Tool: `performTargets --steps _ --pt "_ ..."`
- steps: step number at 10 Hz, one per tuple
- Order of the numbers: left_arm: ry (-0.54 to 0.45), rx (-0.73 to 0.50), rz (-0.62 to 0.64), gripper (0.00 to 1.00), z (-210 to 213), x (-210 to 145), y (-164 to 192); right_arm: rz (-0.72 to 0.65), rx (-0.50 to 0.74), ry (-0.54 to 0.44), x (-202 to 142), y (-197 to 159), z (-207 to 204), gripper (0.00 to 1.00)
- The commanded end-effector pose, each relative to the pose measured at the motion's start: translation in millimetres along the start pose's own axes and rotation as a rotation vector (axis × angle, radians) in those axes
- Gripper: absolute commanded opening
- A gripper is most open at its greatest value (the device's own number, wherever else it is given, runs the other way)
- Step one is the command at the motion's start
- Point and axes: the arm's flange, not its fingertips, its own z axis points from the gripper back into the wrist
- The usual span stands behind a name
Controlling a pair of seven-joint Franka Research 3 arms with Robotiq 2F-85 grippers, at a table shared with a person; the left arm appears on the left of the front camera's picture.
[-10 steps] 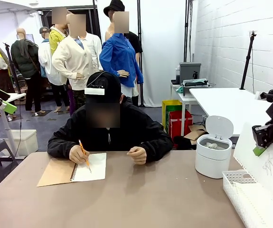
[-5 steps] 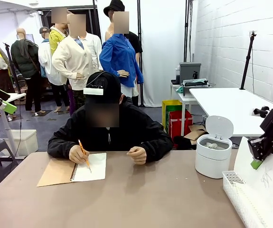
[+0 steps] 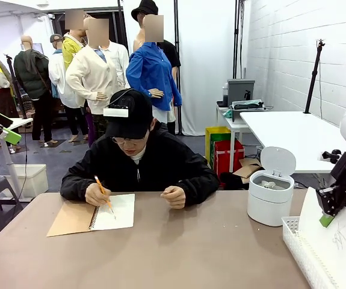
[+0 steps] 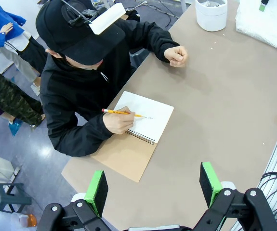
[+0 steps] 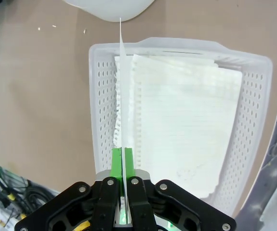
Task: Sort the paper based on its condition.
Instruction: If a person hands you a paper, place it in the Organizing basket , and if it's crumpled, put it in the Trash can.
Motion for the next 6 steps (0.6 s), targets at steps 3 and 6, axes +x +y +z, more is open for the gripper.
performTargets --steps 3,6 --pt "-0.004 0.009 0.002 1.0 -0.3 0.1 1.4 -0.06 0.102 -0.013 -50.4 -14.4 -39.3 0.0" --pt "-0.004 0.009 0.002 1.0 -0.3 0.1 1.4 -0.073 0.099 0.017 -61.4 -22.0 -61.8 0.0"
